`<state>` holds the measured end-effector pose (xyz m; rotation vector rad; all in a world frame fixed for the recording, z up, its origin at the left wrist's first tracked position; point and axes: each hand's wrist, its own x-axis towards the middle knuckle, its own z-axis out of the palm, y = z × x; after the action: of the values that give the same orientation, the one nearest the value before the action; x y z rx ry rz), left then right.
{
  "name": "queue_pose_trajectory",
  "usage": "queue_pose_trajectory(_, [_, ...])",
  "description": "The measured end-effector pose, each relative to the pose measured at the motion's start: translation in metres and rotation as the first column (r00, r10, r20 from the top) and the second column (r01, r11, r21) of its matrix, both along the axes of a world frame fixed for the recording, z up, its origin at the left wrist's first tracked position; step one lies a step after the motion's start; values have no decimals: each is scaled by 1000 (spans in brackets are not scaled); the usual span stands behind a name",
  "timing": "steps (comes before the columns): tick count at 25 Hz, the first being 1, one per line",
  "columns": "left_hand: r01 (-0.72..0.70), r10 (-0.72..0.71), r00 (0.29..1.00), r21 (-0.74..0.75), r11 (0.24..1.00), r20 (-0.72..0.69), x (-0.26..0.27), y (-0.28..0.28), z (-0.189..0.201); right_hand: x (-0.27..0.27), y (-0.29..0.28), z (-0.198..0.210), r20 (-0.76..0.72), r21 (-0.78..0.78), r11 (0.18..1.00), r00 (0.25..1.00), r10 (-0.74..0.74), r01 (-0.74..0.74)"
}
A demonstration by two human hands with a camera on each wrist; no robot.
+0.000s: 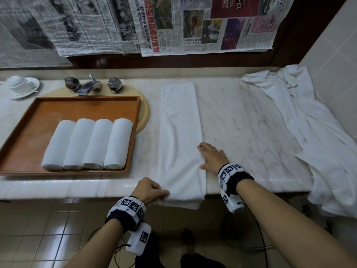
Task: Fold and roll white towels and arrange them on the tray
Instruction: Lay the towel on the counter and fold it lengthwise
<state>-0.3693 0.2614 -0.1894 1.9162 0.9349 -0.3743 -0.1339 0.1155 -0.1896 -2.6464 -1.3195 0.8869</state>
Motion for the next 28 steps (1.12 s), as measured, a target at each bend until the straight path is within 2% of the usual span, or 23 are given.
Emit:
queue_pose_trajectory(3, [-60,60,998,2,998,-20,-1,-1,-3,-7,-2,-2,-72,21,995,992,-99,101])
queue_pose_trajectory(6, [-126,127,992,35,991,-6,4,-6,-3,-29,-10,1,-1,148,919,929,-370,366])
queue_pose_trajectory(8, [-215,214,977,60,975,24,7,-6,-5,-45,-17,8,91,-2,913,910,-405,407])
queue_pose_trajectory(10, [-283,282,959,70,957,18,8,-9,-7,-58,-25,3,99,-193,916,936,-338,352])
queue_pose_trajectory(11, [-301,301,953,71,951,11,8,-10,-7,-61,-27,-2,85,-209,917,940,-329,340])
queue_pose_trajectory(13, [-317,317,948,67,946,-1,9,-11,-8,-65,-31,-10,13,-145,922,932,-362,360])
queue_pose_trajectory(16, [-337,338,941,78,938,-13,11,-11,-7,-60,-41,-16,-174,-2,919,905,-389,395])
queue_pose_trajectory(19, [-355,359,933,89,931,-29,12,-14,-7,-51,-56,-14,-325,110,880,853,-407,462])
queue_pose_trajectory(25, [-413,417,907,70,908,-56,13,-18,-1,-61,-48,0,-145,-54,900,888,-436,433])
queue_pose_trajectory(28, [-462,470,881,124,878,-52,13,-20,-1,-71,-27,8,-15,-46,891,892,-452,451])
